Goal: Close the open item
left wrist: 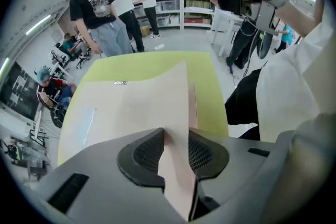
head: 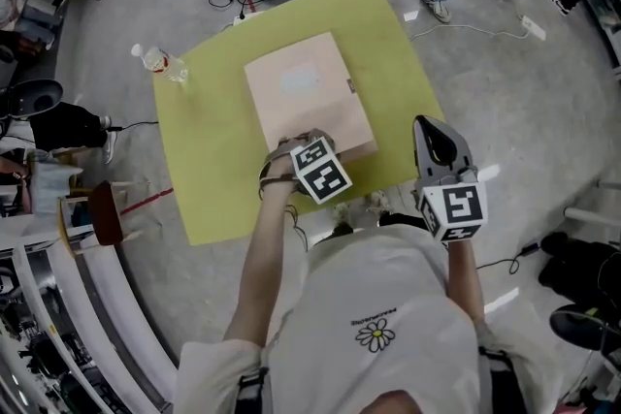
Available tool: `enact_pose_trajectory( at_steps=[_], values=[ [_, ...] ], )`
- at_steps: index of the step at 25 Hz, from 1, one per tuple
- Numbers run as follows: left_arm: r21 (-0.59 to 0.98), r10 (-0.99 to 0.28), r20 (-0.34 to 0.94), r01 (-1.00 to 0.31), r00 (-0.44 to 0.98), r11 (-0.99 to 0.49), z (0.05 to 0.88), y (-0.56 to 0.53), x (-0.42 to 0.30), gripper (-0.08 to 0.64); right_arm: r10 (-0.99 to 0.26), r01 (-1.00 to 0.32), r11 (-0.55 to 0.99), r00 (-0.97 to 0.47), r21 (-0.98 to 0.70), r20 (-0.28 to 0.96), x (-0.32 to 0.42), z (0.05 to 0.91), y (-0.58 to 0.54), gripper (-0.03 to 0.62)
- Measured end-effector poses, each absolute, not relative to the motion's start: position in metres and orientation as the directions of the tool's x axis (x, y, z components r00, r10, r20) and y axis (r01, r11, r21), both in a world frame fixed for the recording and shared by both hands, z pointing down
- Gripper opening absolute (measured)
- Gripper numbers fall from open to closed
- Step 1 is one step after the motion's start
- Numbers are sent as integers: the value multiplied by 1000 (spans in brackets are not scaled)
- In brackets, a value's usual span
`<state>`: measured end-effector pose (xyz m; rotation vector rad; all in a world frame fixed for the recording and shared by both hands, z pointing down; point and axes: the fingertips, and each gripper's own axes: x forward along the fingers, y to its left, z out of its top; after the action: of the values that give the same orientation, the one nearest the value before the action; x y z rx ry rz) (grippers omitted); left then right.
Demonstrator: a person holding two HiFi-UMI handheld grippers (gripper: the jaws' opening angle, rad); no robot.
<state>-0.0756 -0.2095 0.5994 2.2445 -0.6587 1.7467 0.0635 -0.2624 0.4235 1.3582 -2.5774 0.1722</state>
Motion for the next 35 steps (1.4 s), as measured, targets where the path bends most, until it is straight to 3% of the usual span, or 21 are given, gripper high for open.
enact_pose_trajectory(
  at_steps=[2, 3, 4, 5, 8, 14, 30, 35],
  values=[
    [-6, -129, 965, -474, 229, -880, 602, -204, -72, 124, -799, -825, 566, -547, 3, 250, 64, 425, -263, 14],
    [54, -74, 967, -478, 244, -877, 604, -200, -69, 194, -800, -825, 566, -547, 5, 249, 64, 425, -263, 14],
    [99, -30, 968, -487, 250, -868, 605, -198, -67, 206, -801, -825, 565, -546, 7, 247, 64, 424, -263, 14],
    [122, -3, 969, -493, 246, -861, 605, -199, -66, 151, -802, -826, 563, -544, 8, 246, 65, 424, -264, 14],
    [132, 34, 976, -464, 214, -876, 604, -204, -67, 131, -811, -834, 552, -534, 11, 240, 69, 421, -265, 14],
    [80, 9, 987, -438, 161, -895, 604, -200, -65, 129, -820, -848, 530, -511, 5, 256, 80, 424, -263, 14],
    [38, -82, 972, -492, 219, -870, 602, -199, -67, 126, -812, -833, 554, -537, 12, 228, 69, 414, -259, 14],
    [19, -56, 989, -488, 139, -873, 604, -197, -68, 120, -812, -830, 558, -540, 24, 221, 67, 409, -255, 14]
  ],
)
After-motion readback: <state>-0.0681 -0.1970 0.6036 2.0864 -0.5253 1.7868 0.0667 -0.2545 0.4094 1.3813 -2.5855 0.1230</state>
